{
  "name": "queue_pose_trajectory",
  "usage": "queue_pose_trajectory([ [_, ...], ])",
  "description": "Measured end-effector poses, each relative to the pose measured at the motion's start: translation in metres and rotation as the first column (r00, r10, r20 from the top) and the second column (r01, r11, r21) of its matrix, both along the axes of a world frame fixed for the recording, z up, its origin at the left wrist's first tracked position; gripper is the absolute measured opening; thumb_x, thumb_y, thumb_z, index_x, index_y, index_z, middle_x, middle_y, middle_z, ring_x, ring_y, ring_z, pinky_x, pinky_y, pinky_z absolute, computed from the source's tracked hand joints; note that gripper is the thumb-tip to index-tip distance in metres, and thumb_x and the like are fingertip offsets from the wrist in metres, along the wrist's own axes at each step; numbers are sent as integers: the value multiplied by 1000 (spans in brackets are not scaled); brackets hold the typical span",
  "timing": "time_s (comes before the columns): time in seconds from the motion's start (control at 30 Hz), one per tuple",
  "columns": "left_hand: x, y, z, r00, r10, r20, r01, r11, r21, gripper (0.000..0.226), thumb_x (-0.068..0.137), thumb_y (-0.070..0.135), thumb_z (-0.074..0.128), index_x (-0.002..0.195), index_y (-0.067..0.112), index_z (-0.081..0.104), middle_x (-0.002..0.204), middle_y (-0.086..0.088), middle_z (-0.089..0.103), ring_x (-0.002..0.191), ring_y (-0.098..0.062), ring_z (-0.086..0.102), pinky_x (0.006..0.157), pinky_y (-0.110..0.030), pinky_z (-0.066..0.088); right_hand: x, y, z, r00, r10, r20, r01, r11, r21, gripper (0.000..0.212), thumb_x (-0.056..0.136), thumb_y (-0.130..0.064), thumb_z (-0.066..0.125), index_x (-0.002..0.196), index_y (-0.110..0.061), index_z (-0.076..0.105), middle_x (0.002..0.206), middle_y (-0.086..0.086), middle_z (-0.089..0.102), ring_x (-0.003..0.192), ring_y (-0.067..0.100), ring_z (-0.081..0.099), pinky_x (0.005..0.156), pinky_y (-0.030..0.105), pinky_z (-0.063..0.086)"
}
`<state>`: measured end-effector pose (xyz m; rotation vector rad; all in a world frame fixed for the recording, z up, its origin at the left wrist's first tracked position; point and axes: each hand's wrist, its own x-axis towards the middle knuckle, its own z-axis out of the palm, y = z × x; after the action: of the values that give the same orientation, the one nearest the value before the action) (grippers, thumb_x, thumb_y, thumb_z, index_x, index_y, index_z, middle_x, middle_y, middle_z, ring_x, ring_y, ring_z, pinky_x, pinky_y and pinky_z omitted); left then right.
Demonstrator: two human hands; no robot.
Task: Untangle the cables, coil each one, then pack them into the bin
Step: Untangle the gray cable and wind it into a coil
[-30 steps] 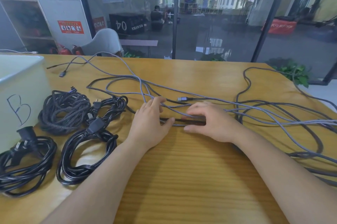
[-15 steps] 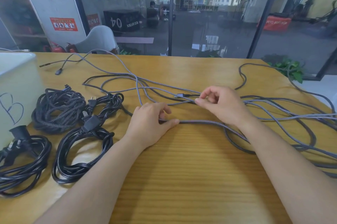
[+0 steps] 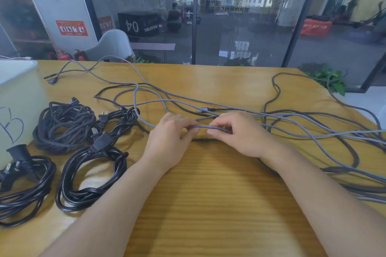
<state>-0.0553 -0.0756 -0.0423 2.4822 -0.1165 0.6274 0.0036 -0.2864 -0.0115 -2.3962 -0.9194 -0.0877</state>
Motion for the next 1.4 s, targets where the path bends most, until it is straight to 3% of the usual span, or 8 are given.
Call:
queue_pose_trajectory([
  [0.13,0,6,-1,994,85,-68,-83,996,21,17,100,43,62,108,35,75,100,22,67,110,-8,47,78,-36,48,10,-7,3,982,-144,120,132,985,107,34,100,-48,59,129,-34,70,120,-18,62,118,7,52,103,35,43],
  [0.27,-1,4,3,989,130,-63,-130,992,10,35,103,54,50,108,32,76,104,21,68,116,-7,46,73,-33,40,22,-24,4,939,-320,127,335,934,-125,50,109,-31,49,158,-25,41,158,-6,44,148,17,34,123,42,28],
  [0.53,-8,6,11,949,316,12,-315,942,118,35,87,59,73,111,34,72,116,18,65,129,-7,43,66,-30,37,30,-27,-1,910,-411,50,410,912,27,27,103,-16,59,127,-25,70,123,-3,67,119,17,60,98,31,46],
  [0.8,-11,10,16,942,331,62,-337,928,159,39,83,63,75,106,32,71,108,17,67,123,-12,48,62,-30,35,29,-38,8,846,-516,136,530,842,-100,27,106,-16,53,128,-21,69,125,2,68,117,23,61,95,37,50],
  [0.9,-8,5,13,962,242,123,-257,958,124,27,90,53,72,104,30,73,102,18,67,116,-11,50,62,-31,41,29,-42,17,896,-437,-72,439,898,15,20,106,-20,57,114,-25,75,103,-9,76,100,12,68,82,30,49],
  [1.0,-3,-4,11,978,137,155,-153,984,92,21,93,40,71,110,27,74,105,16,68,115,-12,52,72,-33,50,28,-39,19,906,-387,-168,407,907,103,18,104,-26,62,119,-29,71,102,-13,76,102,12,70,81,29,51],
  [1.17,23,-28,20,998,-54,31,47,979,198,40,102,35,59,139,21,62,138,6,61,137,-17,44,106,-37,44,37,-36,4,874,-486,34,478,842,-252,52,106,-31,54,157,-23,44,157,2,48,148,27,37,122,45,32],
  [1.4,44,-41,-1,976,-100,-194,155,945,290,57,108,49,39,160,27,34,167,9,32,157,-12,17,127,-34,12,46,-44,-2,801,-597,54,591,802,90,19,105,-27,59,110,-22,77,97,-6,75,92,19,69,74,32,51],
])
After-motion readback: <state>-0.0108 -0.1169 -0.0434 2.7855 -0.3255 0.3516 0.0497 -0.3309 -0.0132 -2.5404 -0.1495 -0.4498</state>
